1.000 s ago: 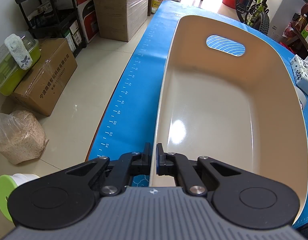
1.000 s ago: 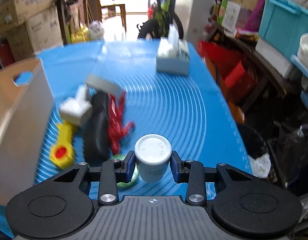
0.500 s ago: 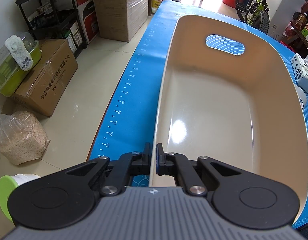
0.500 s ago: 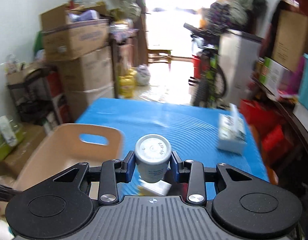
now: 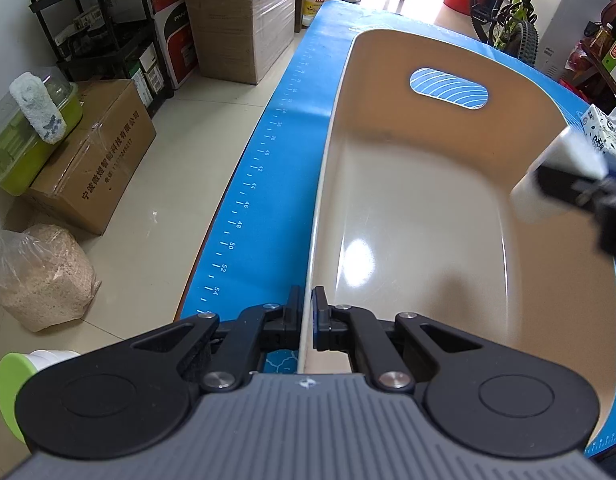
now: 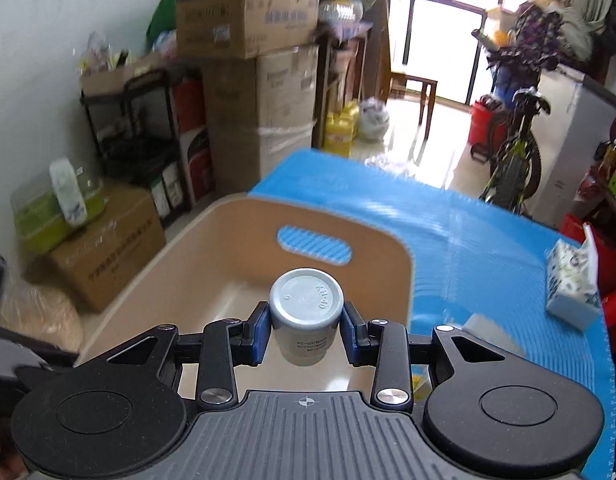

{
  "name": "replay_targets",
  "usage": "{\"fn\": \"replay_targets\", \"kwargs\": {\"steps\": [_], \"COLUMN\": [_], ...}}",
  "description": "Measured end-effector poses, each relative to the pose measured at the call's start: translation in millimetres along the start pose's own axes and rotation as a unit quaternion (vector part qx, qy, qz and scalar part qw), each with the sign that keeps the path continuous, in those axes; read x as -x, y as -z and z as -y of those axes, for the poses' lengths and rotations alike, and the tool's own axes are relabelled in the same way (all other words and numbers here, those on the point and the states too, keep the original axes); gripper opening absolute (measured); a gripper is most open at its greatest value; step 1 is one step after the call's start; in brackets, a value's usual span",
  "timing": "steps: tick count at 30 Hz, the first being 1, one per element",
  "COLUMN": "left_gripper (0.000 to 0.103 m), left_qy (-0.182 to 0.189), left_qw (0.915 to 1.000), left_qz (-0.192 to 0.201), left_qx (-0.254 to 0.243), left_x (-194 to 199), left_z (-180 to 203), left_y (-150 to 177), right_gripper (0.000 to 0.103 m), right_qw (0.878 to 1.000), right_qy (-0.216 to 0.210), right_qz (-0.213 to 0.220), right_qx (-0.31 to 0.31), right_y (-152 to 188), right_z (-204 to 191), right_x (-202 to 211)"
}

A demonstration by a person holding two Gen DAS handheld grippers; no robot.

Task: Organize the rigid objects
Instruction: 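Carry the pill bottle into the beige basket and open the right gripper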

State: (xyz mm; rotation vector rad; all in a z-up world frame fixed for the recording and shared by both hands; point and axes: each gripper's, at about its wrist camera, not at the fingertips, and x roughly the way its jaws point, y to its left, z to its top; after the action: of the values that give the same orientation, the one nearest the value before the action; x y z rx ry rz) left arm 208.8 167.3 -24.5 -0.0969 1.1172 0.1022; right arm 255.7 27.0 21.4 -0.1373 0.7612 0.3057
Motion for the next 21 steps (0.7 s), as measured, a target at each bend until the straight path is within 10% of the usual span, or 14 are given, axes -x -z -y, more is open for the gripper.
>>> {"fn": "replay_targets", "kwargs": {"steps": [21], "left_gripper": [0.006], "left_qy": [-0.005], "left_qw": [1.0], "left_qz": [-0.001], "left_qx": [-0.003], "left_x": [-0.7], "left_z": [1.0], "left_y": [-1.3], "right_gripper": [0.05], "right_qw": [0.984], "right_qy": [-0.018], "right_qz": [-0.17], "right_qx": [0.051], "right_y": [30.7], "right_z": [-19.5], "right_x": [-68.1]}}
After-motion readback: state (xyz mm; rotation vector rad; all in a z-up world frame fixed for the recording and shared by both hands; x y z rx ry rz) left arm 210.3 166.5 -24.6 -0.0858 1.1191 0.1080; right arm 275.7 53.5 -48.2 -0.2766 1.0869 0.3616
